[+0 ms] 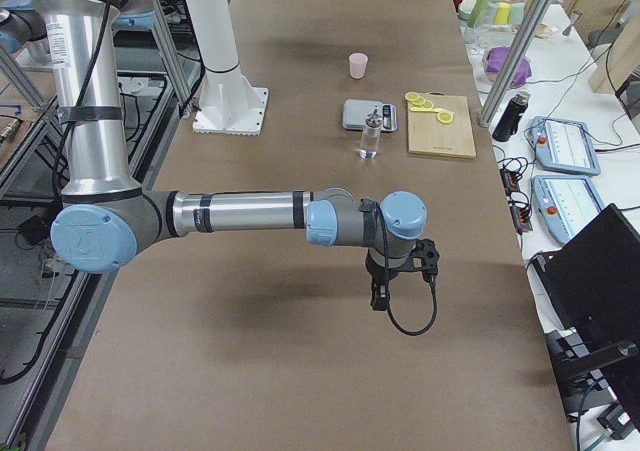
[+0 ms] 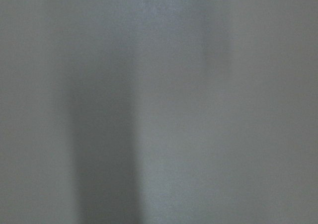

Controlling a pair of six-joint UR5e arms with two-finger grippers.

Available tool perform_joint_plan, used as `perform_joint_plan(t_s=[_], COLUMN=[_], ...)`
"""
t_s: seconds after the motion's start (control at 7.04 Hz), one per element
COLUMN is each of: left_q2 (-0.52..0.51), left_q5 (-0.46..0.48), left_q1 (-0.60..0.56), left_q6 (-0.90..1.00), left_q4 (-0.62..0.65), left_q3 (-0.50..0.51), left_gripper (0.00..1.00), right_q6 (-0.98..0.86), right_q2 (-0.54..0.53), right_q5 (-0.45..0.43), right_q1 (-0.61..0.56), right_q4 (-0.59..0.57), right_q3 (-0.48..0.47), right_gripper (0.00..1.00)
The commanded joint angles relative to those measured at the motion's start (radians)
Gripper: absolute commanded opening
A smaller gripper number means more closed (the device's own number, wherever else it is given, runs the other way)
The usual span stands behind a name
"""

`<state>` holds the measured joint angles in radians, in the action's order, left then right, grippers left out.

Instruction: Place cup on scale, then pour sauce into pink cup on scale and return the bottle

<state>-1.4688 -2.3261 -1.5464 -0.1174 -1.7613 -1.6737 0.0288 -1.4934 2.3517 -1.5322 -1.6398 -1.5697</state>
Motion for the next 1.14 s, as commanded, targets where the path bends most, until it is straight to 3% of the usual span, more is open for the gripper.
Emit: perform_joint_plan(t_s=[0.0, 0.99], left_q2=[-0.014, -0.034], left_q5=[-0.001, -0.001], left_q1=[0.000, 0.028], left_q6=[0.005, 0.008], left_q4=[-0.010, -0.009], left_q3=[0.006, 0.006], left_gripper=[0.98, 0.99], right_q6=[0.000, 0.000], right_q2=[0.001, 0.012], right_q5=[0.000, 0.001], right_q1=[0.000, 0.003], right_q4=[0.000, 0.002], right_q3=[0.000, -0.004], right_gripper=[1.00, 1.00])
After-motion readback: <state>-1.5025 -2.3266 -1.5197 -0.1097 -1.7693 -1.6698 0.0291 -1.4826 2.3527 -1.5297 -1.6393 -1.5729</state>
